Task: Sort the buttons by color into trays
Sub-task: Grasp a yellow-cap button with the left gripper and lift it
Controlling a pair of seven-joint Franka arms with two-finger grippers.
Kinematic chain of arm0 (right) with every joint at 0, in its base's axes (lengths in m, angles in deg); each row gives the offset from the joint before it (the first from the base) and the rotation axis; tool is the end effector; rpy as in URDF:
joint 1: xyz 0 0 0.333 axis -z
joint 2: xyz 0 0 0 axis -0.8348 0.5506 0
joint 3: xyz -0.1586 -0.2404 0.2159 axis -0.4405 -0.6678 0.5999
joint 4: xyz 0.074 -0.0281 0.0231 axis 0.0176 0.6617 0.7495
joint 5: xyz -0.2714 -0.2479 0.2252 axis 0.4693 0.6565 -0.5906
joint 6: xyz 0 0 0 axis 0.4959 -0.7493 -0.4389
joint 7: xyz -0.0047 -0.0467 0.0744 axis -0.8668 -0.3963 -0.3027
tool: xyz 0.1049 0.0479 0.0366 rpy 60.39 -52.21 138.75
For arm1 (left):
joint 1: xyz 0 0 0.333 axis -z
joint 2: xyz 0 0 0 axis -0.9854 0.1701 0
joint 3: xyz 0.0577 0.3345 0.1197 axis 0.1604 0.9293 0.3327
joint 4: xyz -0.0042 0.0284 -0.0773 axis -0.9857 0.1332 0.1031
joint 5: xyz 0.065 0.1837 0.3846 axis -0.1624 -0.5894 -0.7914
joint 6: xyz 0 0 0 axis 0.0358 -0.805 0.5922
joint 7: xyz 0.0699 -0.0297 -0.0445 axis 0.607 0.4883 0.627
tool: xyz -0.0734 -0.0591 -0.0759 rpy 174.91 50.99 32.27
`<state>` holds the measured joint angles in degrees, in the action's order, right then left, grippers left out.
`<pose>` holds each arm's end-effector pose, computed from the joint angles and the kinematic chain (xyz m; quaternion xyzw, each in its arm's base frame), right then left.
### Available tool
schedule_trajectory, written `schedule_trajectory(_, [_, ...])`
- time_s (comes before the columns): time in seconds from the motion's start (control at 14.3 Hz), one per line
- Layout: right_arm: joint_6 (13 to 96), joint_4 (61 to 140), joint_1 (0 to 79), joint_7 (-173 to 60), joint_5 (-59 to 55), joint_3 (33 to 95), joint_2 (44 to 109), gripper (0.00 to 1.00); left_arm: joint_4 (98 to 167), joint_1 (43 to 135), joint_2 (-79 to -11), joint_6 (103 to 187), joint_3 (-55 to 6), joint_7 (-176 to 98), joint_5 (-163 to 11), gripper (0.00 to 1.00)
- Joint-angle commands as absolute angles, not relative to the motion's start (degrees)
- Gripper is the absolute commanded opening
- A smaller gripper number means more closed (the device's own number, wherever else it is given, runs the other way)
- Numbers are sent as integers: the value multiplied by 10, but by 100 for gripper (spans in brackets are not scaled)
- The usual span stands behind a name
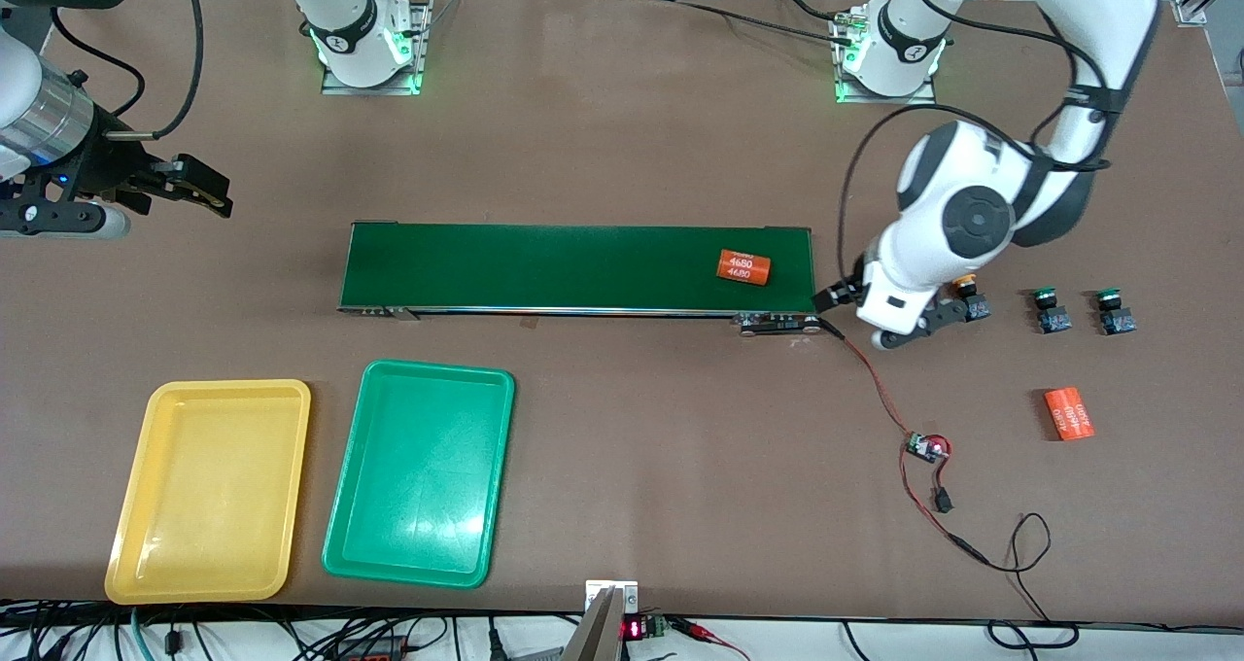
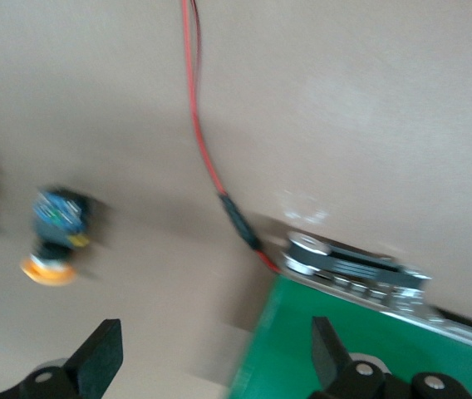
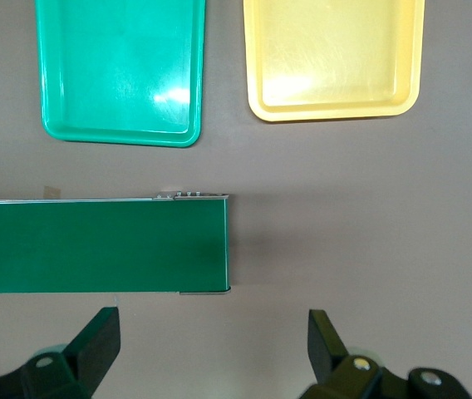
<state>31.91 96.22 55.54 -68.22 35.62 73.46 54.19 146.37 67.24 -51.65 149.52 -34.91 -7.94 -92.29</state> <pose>0.5979 0.0511 0.6086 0.9996 -0.0158 -0.0235 0.0046 0.6109 -0.1524 0.3123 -0.9843 -0.1591 0.0761 0.0053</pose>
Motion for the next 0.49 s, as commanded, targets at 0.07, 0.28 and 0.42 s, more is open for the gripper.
schedule_trajectory(0.07, [318, 958, 556, -684, 362, 735, 543, 100, 1487, 625, -523, 1486, -355, -240, -975, 100])
schedule_trajectory(0.28, [318, 958, 555, -684, 362, 735, 543, 100, 1518, 588, -522, 1519, -357, -301, -1011, 100])
schedule_trajectory(0.42, [318, 958, 555, -684, 362, 735, 543, 100, 1574, 540, -520, 1616, -360, -329, -1011, 100])
